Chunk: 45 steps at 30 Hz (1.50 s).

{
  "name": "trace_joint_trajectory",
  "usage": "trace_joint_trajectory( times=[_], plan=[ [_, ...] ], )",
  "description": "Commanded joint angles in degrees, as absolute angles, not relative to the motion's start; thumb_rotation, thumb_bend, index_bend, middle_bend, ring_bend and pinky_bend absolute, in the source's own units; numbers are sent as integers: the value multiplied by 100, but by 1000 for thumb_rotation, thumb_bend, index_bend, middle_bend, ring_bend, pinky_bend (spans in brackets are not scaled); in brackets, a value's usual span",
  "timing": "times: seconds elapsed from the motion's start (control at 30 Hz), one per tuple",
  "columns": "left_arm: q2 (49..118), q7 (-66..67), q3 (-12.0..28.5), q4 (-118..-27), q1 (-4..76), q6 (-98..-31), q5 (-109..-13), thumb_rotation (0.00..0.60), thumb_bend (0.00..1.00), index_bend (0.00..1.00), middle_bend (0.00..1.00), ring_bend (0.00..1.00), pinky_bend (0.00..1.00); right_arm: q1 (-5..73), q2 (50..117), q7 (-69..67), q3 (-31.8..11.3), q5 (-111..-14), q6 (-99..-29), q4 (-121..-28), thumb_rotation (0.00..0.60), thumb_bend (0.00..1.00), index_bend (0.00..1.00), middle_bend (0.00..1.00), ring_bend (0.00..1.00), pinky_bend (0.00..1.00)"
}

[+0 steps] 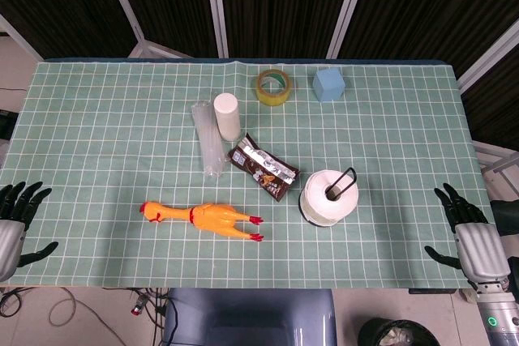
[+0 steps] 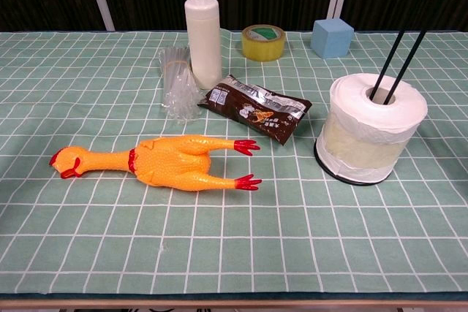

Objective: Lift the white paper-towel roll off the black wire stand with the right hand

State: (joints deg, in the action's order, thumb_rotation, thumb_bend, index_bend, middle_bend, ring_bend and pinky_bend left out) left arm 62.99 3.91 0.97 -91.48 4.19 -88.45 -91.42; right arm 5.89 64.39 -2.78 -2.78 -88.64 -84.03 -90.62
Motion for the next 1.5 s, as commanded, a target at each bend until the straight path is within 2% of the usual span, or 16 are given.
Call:
trace_joint_trajectory(
  times=[0.03,0.77,1.0,1.1,1.23,1.5],
  plan=[
    [6301,370,101,-9136,406,-8881,-9158,600,14,138,65,0,51,598,6434,-260,-271,-8847,-8390,-9079,600,149,0,28,149,225],
    [6230,300,105,-9193,292,-9152,-9232,600,15,139,65,0,50,643,6375,-648,-230,-8673,-8097,-9199,600,149,0,19,123,201],
    [6267,370,127,-9197,286,-9143,-9176,600,15,139,65,0,50,816,6269,-1434,-172,-8445,-7465,-9179,600,123,0,1,86,166],
    [6270,380,127,-9213,287,-9135,-9171,600,15,139,66,0,50,896,6259,-1815,-107,-8427,-7179,-9226,600,76,0,0,42,122],
    [6248,314,149,-9216,271,-9162,-9133,600,15,139,66,0,50,1138,6150,-2945,-11,-8596,-6646,-9369,600,57,0,0,4,76],
    [6259,311,143,-9214,262,-9202,-9188,600,14,139,66,0,50,1467,6566,-4255,-349,-8324,-6340,-9524,600,43,0,0,0,65]
  ],
)
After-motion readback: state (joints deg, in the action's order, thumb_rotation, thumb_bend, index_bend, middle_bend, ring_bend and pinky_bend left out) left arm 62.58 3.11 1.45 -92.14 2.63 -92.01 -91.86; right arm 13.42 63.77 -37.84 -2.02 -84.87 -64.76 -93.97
